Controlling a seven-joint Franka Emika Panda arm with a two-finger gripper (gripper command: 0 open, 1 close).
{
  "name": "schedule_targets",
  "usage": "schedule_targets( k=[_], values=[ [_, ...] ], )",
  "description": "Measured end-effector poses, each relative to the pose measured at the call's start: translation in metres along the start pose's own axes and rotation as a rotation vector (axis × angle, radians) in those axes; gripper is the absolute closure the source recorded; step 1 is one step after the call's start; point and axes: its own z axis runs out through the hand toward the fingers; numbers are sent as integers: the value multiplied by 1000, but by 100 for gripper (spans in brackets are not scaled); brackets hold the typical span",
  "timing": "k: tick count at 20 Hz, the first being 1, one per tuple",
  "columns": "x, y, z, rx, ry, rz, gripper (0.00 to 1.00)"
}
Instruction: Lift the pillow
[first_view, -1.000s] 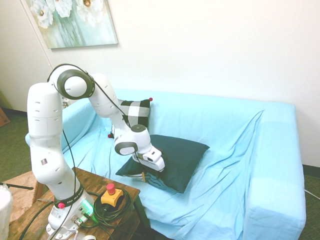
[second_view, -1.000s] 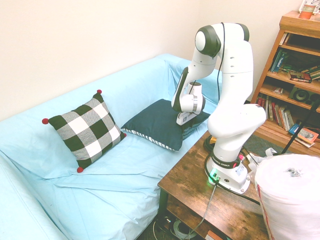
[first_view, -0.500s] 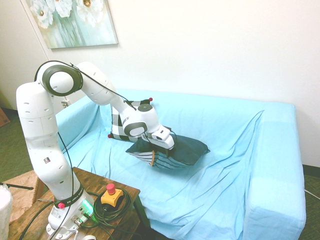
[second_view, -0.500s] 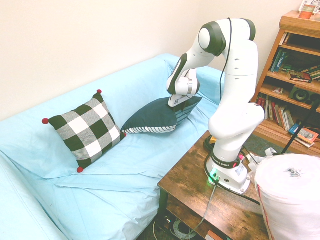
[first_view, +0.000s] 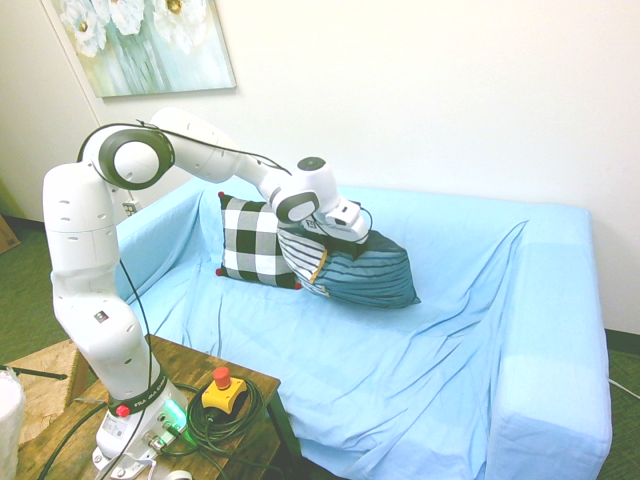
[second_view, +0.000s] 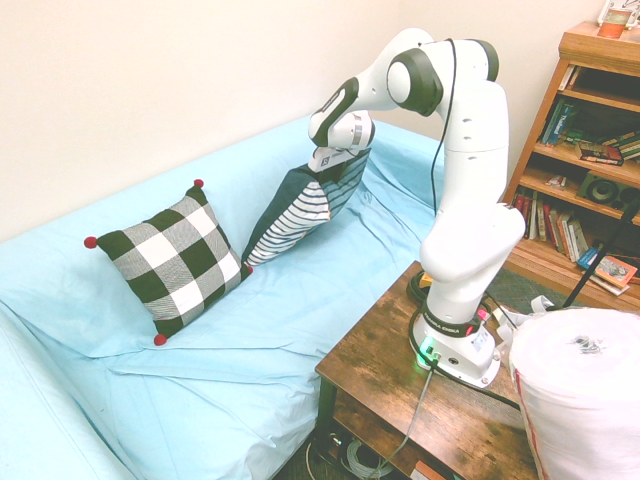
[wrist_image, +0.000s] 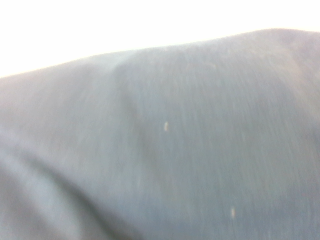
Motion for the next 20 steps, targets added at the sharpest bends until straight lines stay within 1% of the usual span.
schedule_targets(
  k=[4,7,11,15,20],
  values=[
    [35,-61,-11,38,46,9,0],
    [62,-93,-17,56,79,17,0],
    [88,-129,-17,78,95,6,0],
    [103,-163,-15,94,100,-6,0],
    [116,-187,4,102,108,-5,0]
  ],
)
